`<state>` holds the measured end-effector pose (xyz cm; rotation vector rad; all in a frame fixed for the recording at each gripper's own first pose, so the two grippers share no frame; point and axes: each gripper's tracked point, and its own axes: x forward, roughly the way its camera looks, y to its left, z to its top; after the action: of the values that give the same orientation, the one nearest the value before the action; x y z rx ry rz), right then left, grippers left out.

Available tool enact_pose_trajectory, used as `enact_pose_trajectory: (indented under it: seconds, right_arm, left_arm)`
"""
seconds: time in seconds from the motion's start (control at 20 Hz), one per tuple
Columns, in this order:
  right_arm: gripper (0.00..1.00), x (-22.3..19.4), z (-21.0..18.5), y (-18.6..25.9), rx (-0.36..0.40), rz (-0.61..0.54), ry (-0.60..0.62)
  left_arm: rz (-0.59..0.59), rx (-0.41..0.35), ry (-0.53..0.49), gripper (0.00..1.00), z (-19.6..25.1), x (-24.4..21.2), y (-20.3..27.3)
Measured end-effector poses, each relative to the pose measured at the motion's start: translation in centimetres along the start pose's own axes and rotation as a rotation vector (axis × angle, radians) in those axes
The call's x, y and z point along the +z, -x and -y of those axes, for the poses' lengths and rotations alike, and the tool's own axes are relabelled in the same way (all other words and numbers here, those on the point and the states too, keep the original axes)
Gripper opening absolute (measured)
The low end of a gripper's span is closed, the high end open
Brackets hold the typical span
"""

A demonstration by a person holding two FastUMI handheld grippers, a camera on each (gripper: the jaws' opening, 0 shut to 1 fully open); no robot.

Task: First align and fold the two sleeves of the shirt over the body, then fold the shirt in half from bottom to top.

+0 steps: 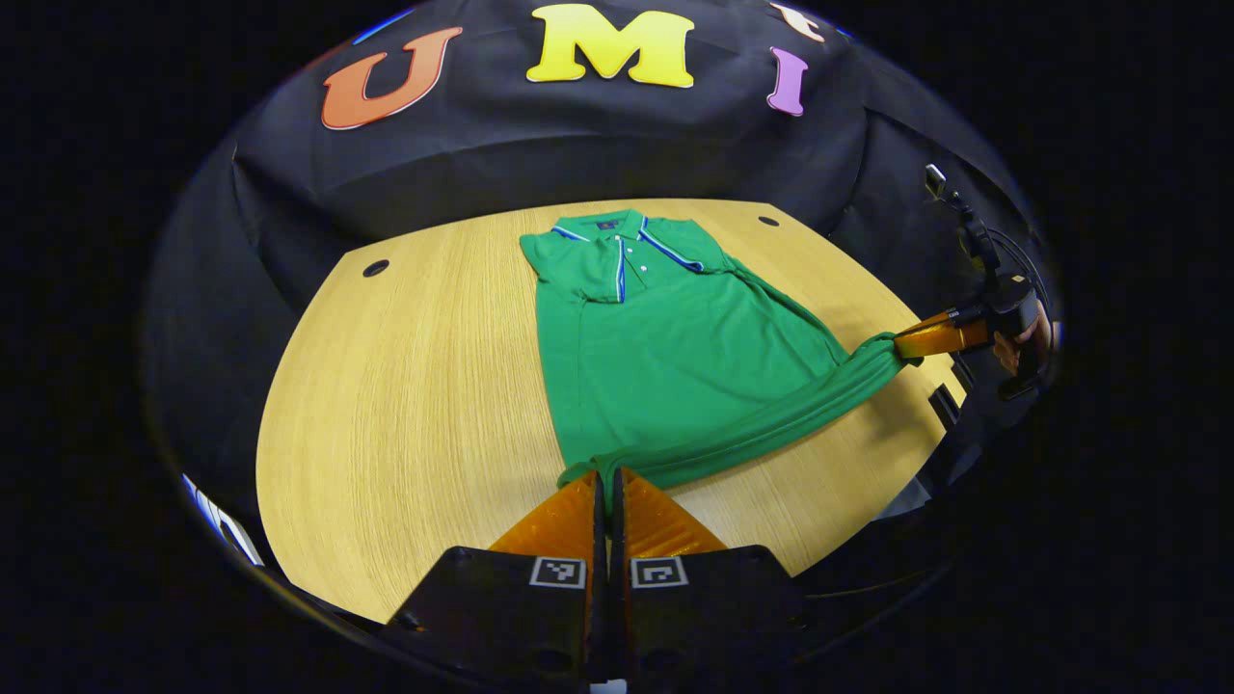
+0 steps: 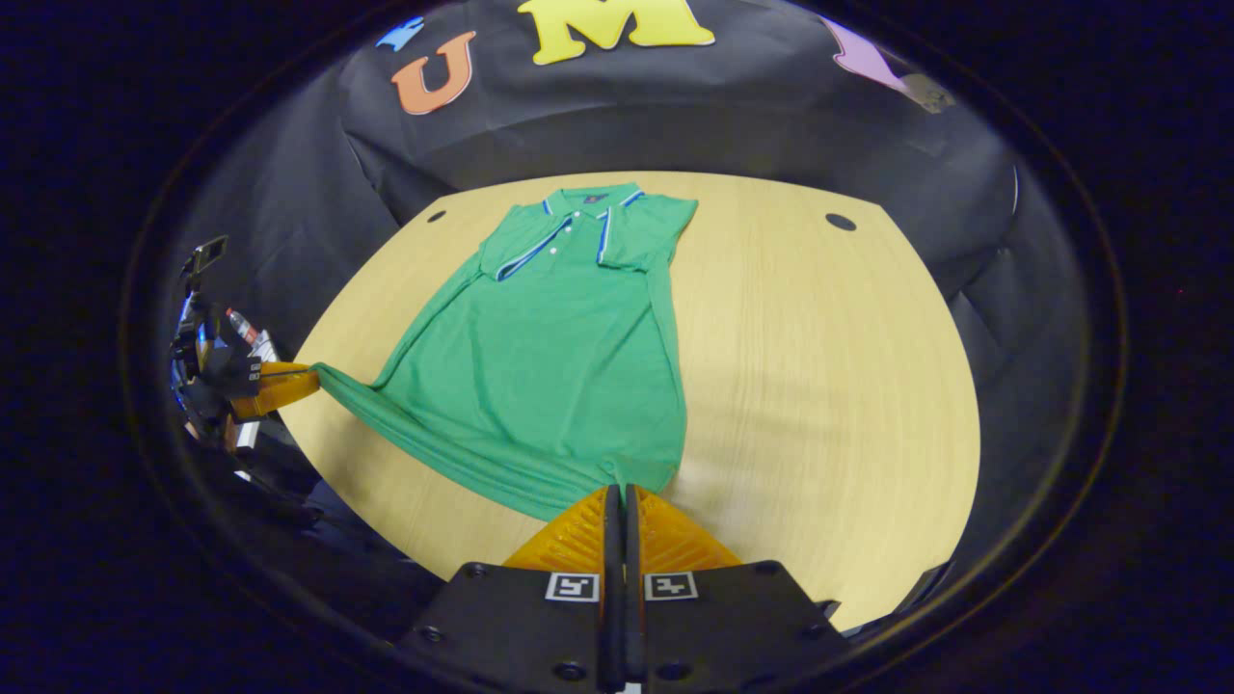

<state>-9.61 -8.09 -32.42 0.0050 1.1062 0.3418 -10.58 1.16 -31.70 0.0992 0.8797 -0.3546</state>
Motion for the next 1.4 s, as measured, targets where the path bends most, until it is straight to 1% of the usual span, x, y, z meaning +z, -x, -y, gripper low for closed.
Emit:
enact_pose_trajectory:
  seconds: [0.25,0.3,0.45,0.55,0.7,0.85,1.0,1.15,1.4]
  right_arm:
    - [0.02,5.2,-0.2,1.4,0.007,0.080,0.003]
    - [0.02,6.3,-0.3,1.6,0.011,0.097,-0.007]
    - [0.02,9.7,0.1,1.9,0.017,0.141,-0.039]
    - [0.02,11.6,0.5,2.0,0.020,0.165,-0.064]
    - [0.02,14.5,1.0,1.8,0.023,0.193,-0.087]
    - [0.02,17.5,1.1,1.5,0.025,0.218,-0.079]
    - [0.02,20.3,1.2,1.1,0.025,0.238,-0.062]
    - [0.02,22.8,1.1,0.6,0.028,0.256,-0.043]
    - [0.02,26.9,1.2,-1.2,0.029,0.286,-0.042]
  left_arm:
    - [0.064,0.017,0.006,0.03,-0.9,4.1,-0.3]
    - [0.077,0.018,0.011,0.04,-1.0,5.0,-0.4]
    - [0.122,0.010,0.067,0.03,-1.5,8.1,-0.4]
    - [0.154,0.018,0.067,0.03,-2.3,10.3,-0.4]
    - [0.185,0.028,0.054,0.03,-3.3,12.8,-0.9]
    - [0.218,0.033,0.061,0.03,-4.2,15.5,-1.8]
    - [0.245,0.009,0.078,0.03,-4.6,18.1,-2.5]
    - [0.268,0.027,0.063,0.03,-6.1,20.6,-3.5]
    - [0.312,0.025,0.087,0.03,-7.7,24.6,-5.2]
